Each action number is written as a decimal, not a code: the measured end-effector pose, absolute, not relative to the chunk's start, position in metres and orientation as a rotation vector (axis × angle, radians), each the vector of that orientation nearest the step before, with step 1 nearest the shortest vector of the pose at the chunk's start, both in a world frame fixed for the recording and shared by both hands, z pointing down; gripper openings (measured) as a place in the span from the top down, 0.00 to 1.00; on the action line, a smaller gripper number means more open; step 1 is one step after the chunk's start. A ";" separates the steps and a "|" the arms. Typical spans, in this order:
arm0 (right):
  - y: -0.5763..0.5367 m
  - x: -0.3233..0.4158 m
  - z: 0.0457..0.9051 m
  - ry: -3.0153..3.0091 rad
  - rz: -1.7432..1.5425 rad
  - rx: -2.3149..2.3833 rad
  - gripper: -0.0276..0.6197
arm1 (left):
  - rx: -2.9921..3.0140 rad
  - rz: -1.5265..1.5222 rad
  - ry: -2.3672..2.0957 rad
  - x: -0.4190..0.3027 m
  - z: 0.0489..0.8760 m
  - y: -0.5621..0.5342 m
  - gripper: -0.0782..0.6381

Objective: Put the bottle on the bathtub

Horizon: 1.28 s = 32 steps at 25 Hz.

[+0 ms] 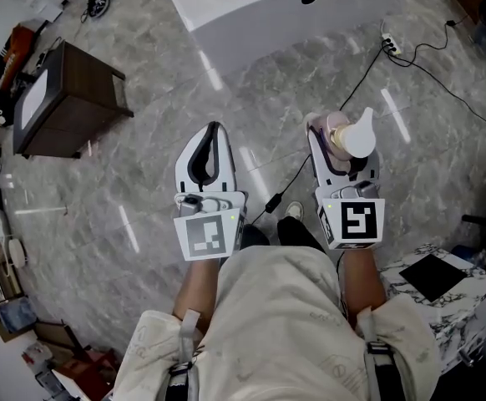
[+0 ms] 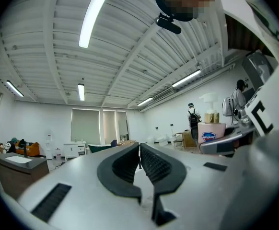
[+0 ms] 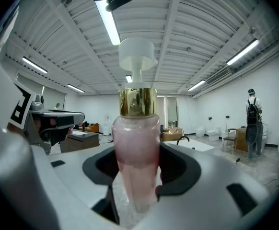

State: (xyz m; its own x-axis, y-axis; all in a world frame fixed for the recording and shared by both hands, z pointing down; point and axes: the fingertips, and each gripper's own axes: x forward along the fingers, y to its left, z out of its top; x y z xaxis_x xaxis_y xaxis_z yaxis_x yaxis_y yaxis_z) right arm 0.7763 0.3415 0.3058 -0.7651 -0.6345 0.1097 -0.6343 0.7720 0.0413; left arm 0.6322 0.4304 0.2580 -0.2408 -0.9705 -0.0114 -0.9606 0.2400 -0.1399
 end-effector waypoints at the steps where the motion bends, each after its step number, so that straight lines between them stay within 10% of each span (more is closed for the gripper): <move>1: 0.338 0.781 0.305 -2.849 -0.001 1.026 0.64 | -1.873 -0.160 2.393 0.637 0.257 0.426 0.88; 32: 0.229 0.612 0.311 -2.832 -0.097 0.840 0.64 | -1.776 -0.029 2.551 0.481 0.286 0.332 0.88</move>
